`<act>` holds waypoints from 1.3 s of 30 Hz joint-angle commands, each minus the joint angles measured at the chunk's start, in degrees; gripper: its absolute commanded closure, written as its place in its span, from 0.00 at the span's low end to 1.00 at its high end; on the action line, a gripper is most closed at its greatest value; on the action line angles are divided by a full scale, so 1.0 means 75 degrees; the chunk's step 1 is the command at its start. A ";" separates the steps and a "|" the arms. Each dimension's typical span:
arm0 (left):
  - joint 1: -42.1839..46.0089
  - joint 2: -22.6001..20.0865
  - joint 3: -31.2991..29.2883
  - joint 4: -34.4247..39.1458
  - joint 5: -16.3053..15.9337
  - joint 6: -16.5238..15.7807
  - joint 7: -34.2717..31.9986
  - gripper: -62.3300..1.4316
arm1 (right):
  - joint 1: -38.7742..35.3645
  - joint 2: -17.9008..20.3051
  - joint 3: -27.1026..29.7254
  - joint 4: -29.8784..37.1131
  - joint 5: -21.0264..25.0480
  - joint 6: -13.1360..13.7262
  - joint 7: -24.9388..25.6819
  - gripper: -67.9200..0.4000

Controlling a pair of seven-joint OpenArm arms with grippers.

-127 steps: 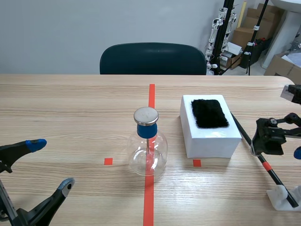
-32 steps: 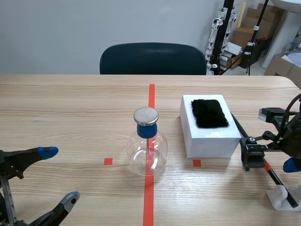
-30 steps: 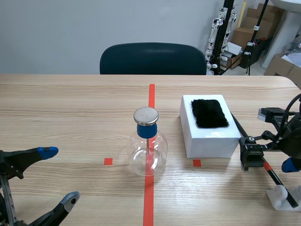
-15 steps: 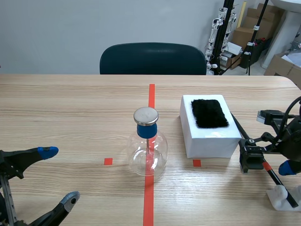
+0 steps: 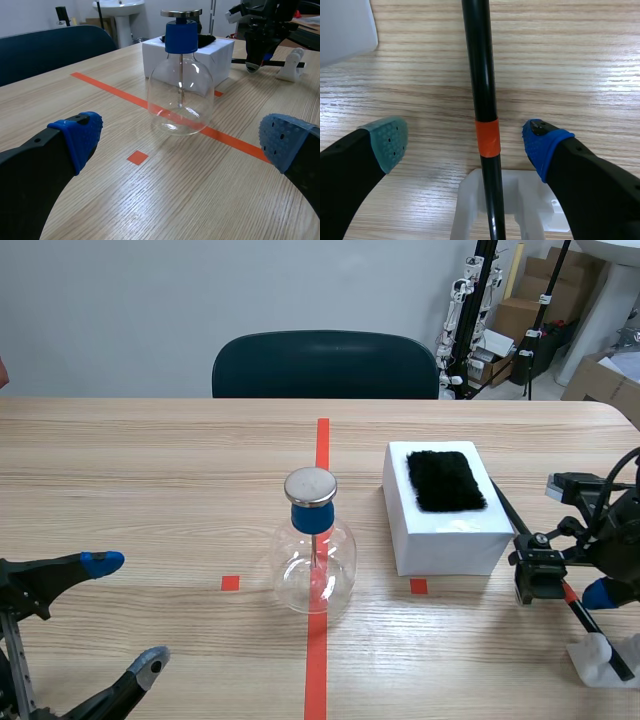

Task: Do the electroscope experiment. pick up the black charging rod

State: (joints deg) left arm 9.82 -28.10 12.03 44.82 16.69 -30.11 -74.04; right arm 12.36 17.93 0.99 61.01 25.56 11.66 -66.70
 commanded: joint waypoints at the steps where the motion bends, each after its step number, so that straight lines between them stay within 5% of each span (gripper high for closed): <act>1: -0.0020 -0.0047 -0.0070 0.0076 -0.0076 -0.0009 -0.0152 0.00 | 0.0105 0.0131 0.0015 0.0035 0.0029 0.0026 0.0003 0.34; 15: -0.0020 -0.0047 -0.0070 0.0076 -0.0076 -0.0009 -0.0152 0.00 | 0.0105 0.0131 0.0015 0.0035 0.0026 0.0026 0.0003 0.61; 29: -0.0020 -0.0047 -0.0070 0.0076 -0.0076 -0.0009 -0.0152 0.00 | 0.0102 0.0128 0.0015 0.0035 0.0020 0.0026 -0.0009 1.00; 39: -0.0020 -0.0047 -0.0070 0.0076 -0.0076 -0.0009 -0.0152 0.00 | 0.0085 0.0128 0.0015 0.0035 0.0026 0.0026 0.0026 1.00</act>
State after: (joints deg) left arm 9.82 -28.10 12.03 44.82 16.69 -30.11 -74.04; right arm 12.36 17.93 0.99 61.01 25.36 11.70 -66.50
